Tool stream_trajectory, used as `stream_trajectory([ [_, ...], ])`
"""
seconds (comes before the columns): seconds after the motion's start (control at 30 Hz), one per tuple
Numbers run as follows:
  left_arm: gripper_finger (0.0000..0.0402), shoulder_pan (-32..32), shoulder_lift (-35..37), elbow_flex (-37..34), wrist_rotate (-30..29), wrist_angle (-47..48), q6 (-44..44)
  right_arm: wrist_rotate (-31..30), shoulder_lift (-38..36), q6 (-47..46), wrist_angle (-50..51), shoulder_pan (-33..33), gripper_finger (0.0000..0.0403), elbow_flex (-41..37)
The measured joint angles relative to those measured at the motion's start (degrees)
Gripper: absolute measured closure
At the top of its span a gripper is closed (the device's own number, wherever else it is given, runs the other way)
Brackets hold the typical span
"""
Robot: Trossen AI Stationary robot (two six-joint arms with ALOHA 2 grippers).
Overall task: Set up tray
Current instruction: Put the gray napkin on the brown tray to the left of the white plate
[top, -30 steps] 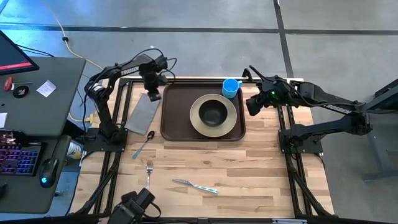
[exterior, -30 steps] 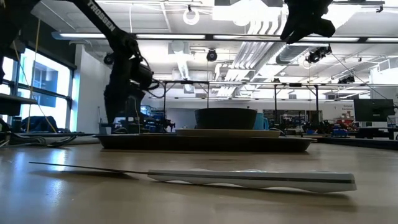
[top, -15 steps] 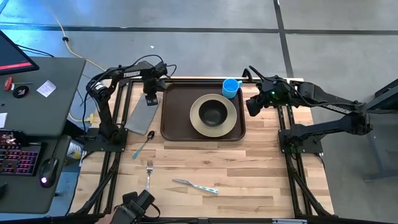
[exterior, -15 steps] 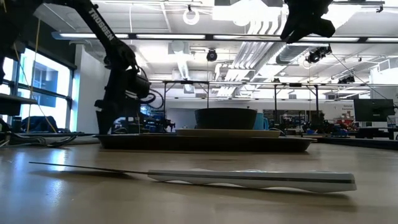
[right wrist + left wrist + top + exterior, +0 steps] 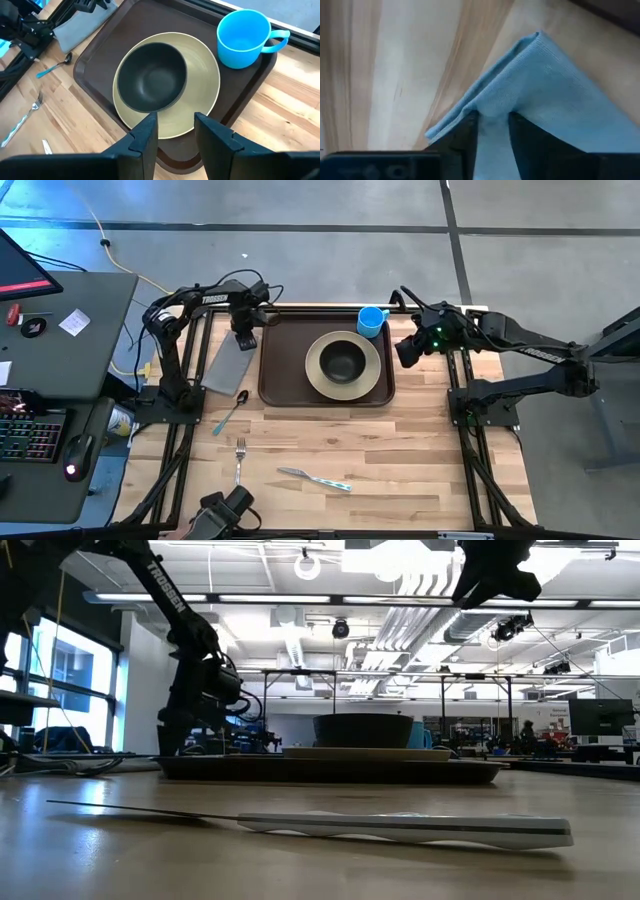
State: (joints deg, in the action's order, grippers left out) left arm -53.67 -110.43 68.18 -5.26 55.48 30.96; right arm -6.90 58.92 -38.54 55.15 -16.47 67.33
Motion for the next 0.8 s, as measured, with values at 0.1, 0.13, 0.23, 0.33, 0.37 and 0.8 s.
stream_trajectory([
  [0.1, 0.0333, 0.0, -0.1, 0.1, 0.0, 0.0, -0.2, -0.1, 0.0, 0.0, 0.0, 0.0, 0.0284, 0.0],
  [0.13, 0.0356, 0.0, -0.1, 0.4, -0.2, 0.3, 0.0, -0.2, 0.0, 0.0, 0.0, 0.0, 0.0284, 0.0],
  [0.23, 0.0379, 0.0, -0.4, 2.2, 0.0, 2.0, -0.8, -0.3, 0.0, 0.3, 0.0, 0.0, 0.0284, 0.0],
  [0.33, 0.0359, 0.0, -0.6, 4.3, 0.3, 4.3, -1.3, -0.4, 0.0, 1.3, 0.0, 0.0, 0.0284, 0.0],
  [0.37, 0.0355, 0.0, -0.7, 5.1, 0.9, 5.1, -1.6, -0.5, 0.0, 1.4, 0.0, 0.0, 0.0284, 0.0],
  [0.8, 0.0375, 1.0, 5.3, 10.9, 7.8, 18.6, -10.5, -1.7, 0.0, 4.5, -0.1, 0.0, 0.0284, 0.0],
])
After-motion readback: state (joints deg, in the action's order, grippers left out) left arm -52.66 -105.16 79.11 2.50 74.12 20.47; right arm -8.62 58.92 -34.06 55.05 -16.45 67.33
